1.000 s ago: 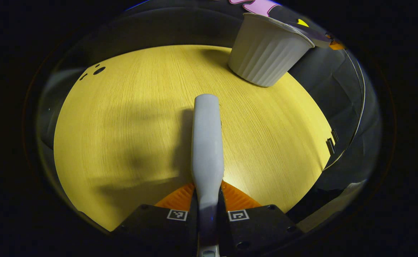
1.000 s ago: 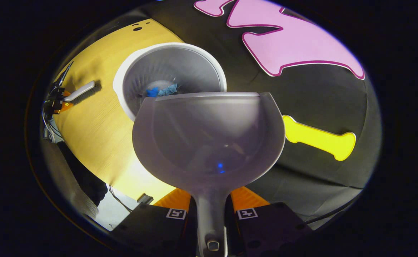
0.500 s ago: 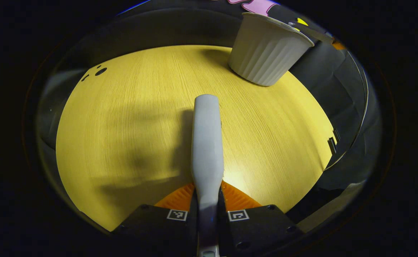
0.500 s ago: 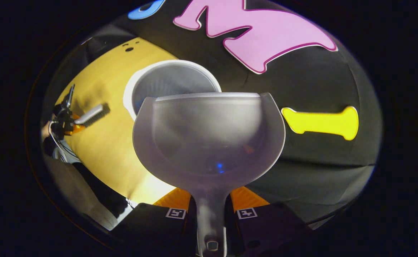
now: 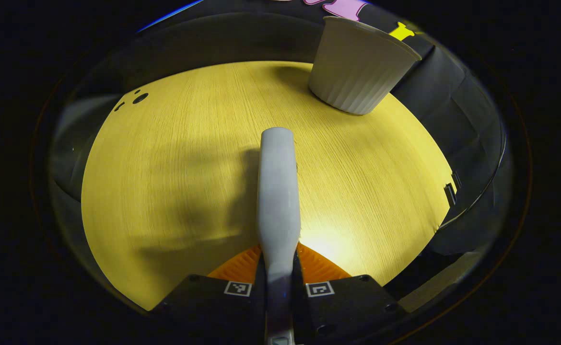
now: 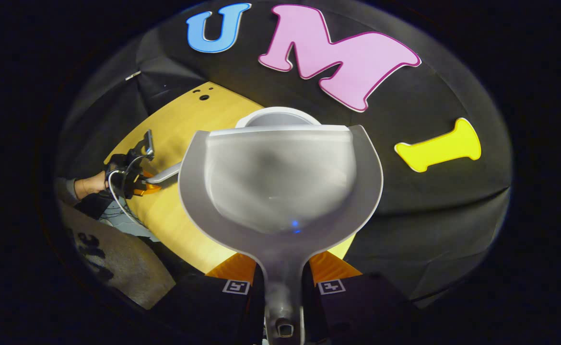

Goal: Pick up the small broom and dustpan from the desktop, sweep the trash into the dustpan with the broom, and then empty the trash into the garbage bin.

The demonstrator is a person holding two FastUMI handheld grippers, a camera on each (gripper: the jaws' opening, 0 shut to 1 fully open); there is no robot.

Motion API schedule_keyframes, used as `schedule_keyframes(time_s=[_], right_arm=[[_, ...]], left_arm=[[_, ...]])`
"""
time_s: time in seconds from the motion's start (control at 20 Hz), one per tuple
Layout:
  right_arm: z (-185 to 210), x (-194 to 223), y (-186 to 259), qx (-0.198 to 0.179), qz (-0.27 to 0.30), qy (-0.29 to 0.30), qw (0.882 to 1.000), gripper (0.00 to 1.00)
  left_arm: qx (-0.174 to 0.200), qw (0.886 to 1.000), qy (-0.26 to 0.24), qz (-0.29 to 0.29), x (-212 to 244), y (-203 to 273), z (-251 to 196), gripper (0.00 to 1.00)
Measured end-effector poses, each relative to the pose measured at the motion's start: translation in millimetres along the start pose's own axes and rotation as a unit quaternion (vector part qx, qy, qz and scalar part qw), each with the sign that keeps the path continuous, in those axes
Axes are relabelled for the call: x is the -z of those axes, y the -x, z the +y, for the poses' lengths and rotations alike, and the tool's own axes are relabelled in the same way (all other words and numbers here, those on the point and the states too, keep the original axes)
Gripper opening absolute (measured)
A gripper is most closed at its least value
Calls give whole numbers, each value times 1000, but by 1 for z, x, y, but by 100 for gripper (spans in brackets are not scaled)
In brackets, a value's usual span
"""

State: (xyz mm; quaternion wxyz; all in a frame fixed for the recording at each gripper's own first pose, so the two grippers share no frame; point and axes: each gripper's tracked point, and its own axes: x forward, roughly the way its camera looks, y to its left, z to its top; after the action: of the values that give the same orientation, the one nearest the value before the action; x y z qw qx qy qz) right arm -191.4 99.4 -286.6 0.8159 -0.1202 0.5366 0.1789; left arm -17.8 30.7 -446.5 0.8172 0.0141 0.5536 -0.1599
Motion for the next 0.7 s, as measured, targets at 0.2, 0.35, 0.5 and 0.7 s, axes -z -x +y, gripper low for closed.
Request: schedule_keyframes(time_s=[0.2, 0.35, 0.5, 0.7], right_arm=[[46, 33, -9, -26, -9, -7, 1000, 36], [84, 61, -28, -54, 2, -13, 998, 36], [118, 86, -62, -79, 21, -32, 996, 36], [151, 114, -117, -76, 40, -47, 995, 37]], left_arm=[[-6, 1000, 2, 1, 0, 2, 0, 27], [-13, 1000, 10, 4, 1, 4, -1, 27], [-20, 1000, 8, 7, 2, 6, 1, 29], [-29, 999, 12, 10, 3, 6, 2, 27]])
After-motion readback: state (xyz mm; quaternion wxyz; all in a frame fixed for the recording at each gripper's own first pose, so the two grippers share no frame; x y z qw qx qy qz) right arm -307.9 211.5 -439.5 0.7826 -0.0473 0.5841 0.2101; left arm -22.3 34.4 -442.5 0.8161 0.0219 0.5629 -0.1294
